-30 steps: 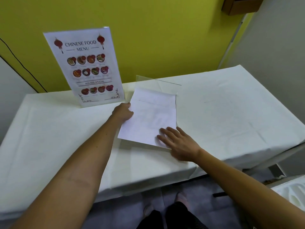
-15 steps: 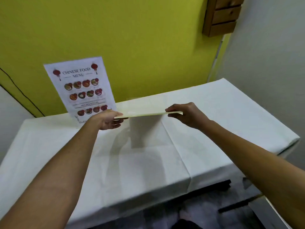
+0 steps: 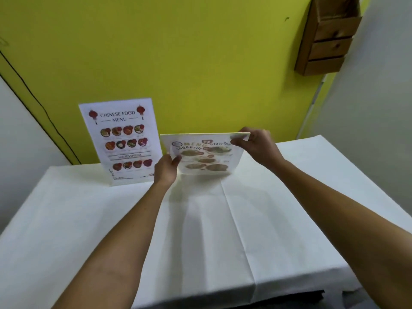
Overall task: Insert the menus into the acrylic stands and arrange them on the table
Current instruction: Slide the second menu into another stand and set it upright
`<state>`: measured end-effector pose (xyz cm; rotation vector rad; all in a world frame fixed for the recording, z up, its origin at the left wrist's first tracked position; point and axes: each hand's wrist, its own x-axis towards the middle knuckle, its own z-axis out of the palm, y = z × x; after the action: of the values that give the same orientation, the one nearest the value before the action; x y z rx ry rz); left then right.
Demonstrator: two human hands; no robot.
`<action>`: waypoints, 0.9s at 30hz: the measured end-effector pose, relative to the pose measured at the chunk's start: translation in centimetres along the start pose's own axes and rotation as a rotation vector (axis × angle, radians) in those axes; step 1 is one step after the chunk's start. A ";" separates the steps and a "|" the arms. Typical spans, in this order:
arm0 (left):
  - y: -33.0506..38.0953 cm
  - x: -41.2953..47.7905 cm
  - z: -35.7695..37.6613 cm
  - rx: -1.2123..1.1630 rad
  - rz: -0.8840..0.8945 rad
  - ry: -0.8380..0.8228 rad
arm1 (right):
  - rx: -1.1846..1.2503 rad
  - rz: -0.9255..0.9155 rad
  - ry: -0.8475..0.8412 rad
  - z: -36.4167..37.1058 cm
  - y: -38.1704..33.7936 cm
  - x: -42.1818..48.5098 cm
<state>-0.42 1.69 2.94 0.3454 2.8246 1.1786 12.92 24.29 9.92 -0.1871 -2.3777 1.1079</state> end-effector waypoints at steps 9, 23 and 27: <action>1.9 0.9 2.5 -0.261 0.039 0.266 | 0.159 -0.011 0.380 4.3 3.3 -0.2; 2.0 3.8 5.7 0.063 0.333 0.418 | -0.259 -0.193 0.004 7.3 9.6 3.7; 2.3 4.9 4.9 0.170 0.327 0.361 | -0.252 -0.134 -0.070 6.6 10.4 5.9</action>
<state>-4.05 7.79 1.24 0.6927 3.2904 1.1536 3.65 28.63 0.88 -0.0745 -2.5472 0.7637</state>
